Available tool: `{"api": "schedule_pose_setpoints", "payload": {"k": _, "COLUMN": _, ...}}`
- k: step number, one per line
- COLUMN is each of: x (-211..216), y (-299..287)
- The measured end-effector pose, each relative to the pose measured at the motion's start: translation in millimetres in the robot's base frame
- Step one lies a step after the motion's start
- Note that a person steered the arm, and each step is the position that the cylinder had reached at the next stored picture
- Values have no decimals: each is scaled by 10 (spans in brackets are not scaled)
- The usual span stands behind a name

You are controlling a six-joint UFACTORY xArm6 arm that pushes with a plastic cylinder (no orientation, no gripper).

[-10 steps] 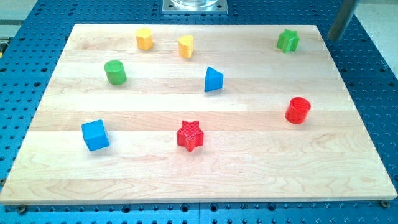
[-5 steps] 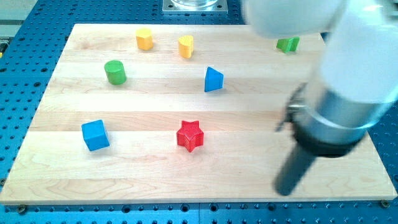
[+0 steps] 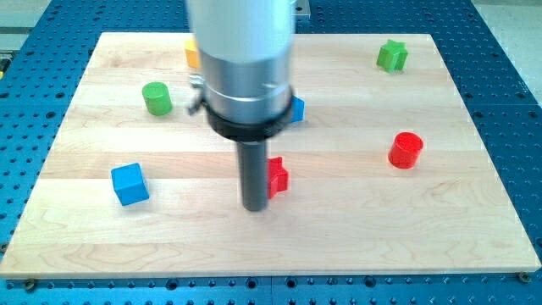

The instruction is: Move the red star left to hexagon

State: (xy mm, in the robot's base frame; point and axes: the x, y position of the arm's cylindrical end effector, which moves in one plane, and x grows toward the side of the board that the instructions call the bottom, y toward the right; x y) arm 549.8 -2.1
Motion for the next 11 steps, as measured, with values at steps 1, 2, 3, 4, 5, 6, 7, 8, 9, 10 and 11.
{"api": "schedule_pose_setpoints", "payload": {"k": 1, "x": -5, "y": 386}}
{"api": "schedule_pose_setpoints", "payload": {"k": 2, "x": -491, "y": -56}}
{"api": "schedule_pose_setpoints", "payload": {"k": 3, "x": -1083, "y": -832}}
{"api": "schedule_pose_setpoints", "payload": {"k": 4, "x": -1496, "y": -1206}}
{"api": "schedule_pose_setpoints", "payload": {"k": 5, "x": -1511, "y": -1316}}
{"api": "schedule_pose_setpoints", "payload": {"k": 6, "x": -2070, "y": -1480}}
{"api": "schedule_pose_setpoints", "payload": {"k": 7, "x": -2446, "y": -1503}}
{"api": "schedule_pose_setpoints", "payload": {"k": 8, "x": -2590, "y": -1546}}
{"api": "schedule_pose_setpoints", "payload": {"k": 9, "x": -2620, "y": -2105}}
{"api": "schedule_pose_setpoints", "payload": {"k": 10, "x": -2747, "y": -2052}}
{"api": "schedule_pose_setpoints", "payload": {"k": 11, "x": -2766, "y": -1949}}
